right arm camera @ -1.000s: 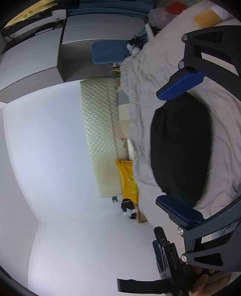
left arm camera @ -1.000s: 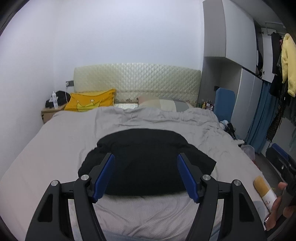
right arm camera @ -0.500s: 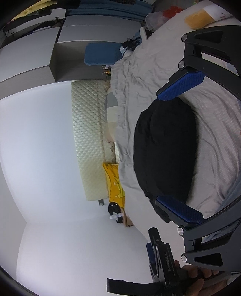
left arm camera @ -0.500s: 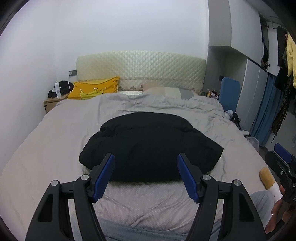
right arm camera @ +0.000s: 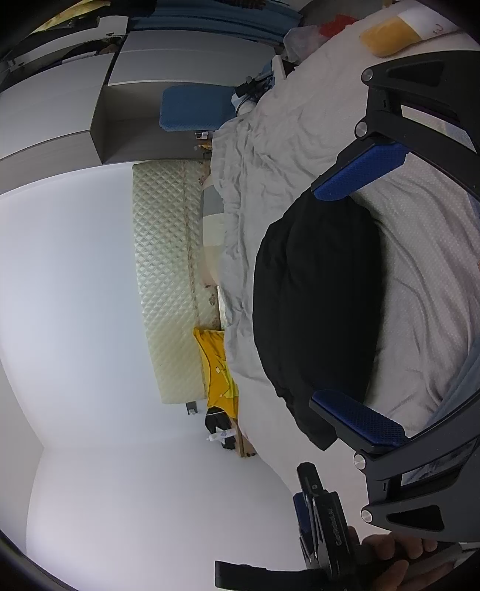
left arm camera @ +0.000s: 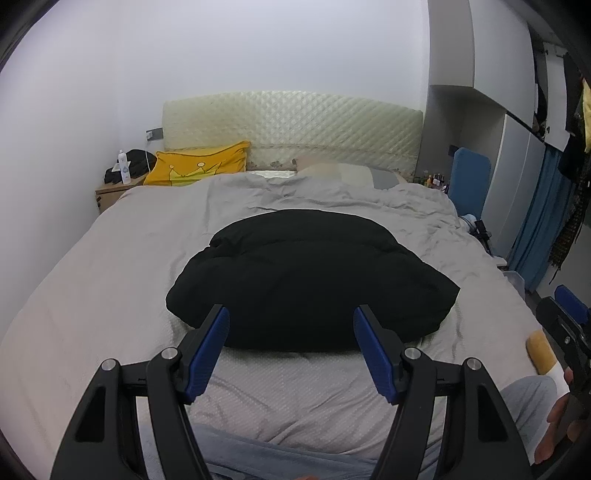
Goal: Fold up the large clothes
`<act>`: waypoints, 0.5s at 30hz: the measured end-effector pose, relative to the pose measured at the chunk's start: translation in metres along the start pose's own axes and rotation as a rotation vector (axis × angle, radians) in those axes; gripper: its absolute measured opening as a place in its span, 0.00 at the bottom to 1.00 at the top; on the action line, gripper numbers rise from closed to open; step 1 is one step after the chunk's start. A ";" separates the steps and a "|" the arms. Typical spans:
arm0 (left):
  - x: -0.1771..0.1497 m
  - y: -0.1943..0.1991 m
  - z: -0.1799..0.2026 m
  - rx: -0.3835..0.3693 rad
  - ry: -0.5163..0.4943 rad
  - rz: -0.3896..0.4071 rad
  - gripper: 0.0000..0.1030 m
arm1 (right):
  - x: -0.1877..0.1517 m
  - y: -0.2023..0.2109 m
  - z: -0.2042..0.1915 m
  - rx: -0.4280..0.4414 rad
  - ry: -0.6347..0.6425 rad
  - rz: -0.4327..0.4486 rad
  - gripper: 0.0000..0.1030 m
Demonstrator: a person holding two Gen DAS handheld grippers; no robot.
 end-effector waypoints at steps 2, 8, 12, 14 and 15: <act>-0.001 -0.001 0.000 0.002 0.001 -0.002 0.68 | 0.000 0.000 0.000 -0.003 -0.004 -0.001 1.00; -0.003 -0.002 -0.001 0.003 0.001 -0.007 0.68 | -0.003 0.001 0.000 -0.011 -0.006 -0.005 1.00; -0.005 -0.001 0.000 0.004 0.000 -0.009 0.68 | -0.002 0.001 0.001 -0.016 -0.007 -0.005 1.00; -0.006 0.000 0.000 0.010 -0.004 -0.008 0.68 | -0.002 0.000 0.001 -0.015 -0.008 -0.006 1.00; -0.006 0.000 0.000 0.011 -0.005 -0.007 0.68 | -0.003 0.000 0.001 -0.018 -0.008 -0.008 1.00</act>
Point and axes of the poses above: each gripper's, at about its wrist camera, not at the fingertips, and y roughly against the way its jaws point, z to its right, x to its top, the point moved 7 cm from there along -y, roughly the way its jaws point
